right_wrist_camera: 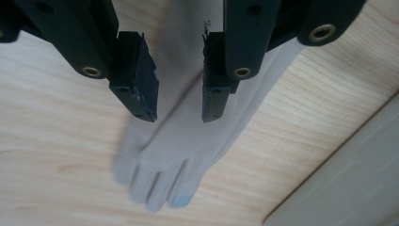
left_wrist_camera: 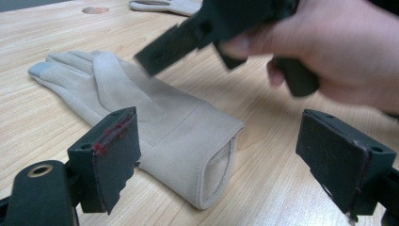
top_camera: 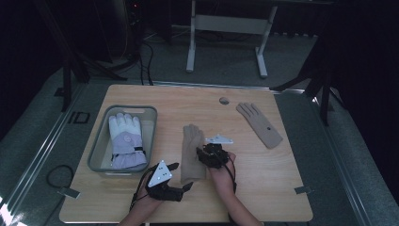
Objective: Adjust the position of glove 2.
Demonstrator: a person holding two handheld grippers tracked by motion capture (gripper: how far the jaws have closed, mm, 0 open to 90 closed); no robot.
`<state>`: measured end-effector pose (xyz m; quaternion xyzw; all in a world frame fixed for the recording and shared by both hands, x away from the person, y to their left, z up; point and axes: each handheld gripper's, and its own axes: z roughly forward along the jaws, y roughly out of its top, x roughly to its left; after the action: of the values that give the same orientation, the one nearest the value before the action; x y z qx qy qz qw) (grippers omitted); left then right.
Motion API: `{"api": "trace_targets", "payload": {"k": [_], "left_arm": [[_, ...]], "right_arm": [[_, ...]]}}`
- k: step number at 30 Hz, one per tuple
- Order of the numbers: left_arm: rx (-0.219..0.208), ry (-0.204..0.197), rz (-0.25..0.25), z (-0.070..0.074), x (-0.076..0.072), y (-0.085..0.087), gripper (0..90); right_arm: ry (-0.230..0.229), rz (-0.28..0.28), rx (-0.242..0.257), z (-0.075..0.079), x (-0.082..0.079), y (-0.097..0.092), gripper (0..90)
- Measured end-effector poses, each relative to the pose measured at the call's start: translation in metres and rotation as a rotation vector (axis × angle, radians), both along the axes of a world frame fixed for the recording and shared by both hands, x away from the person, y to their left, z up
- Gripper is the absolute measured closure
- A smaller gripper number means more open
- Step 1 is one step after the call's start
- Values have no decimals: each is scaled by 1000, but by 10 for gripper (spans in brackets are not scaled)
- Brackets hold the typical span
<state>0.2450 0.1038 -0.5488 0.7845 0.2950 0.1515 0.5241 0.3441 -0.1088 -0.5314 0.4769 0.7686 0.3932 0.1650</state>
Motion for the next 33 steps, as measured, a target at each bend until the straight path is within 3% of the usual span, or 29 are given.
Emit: {"api": "trace_targets", "payload": {"k": [6,8,15,24,25,33], "left_arm": [[-2,4,-9,-2,-1,-2,141],[-3,10,-12,-3,-1,-2,141],[-18,9,-7,-3,-1,0,141],[-21,9,-13,-3,-1,0,141],[-20,9,-13,-3,-1,0,141],[-22,7,-27,-4,-1,0,141]], "right_arm": [[-28,31,-8,12,7,-28,638],[-33,61,-34,17,14,-43,625],[-66,69,-54,27,25,-83,626],[-104,37,-85,41,45,-136,624],[-111,22,-86,44,50,-149,624],[-117,-51,-105,45,75,-189,628]]}}
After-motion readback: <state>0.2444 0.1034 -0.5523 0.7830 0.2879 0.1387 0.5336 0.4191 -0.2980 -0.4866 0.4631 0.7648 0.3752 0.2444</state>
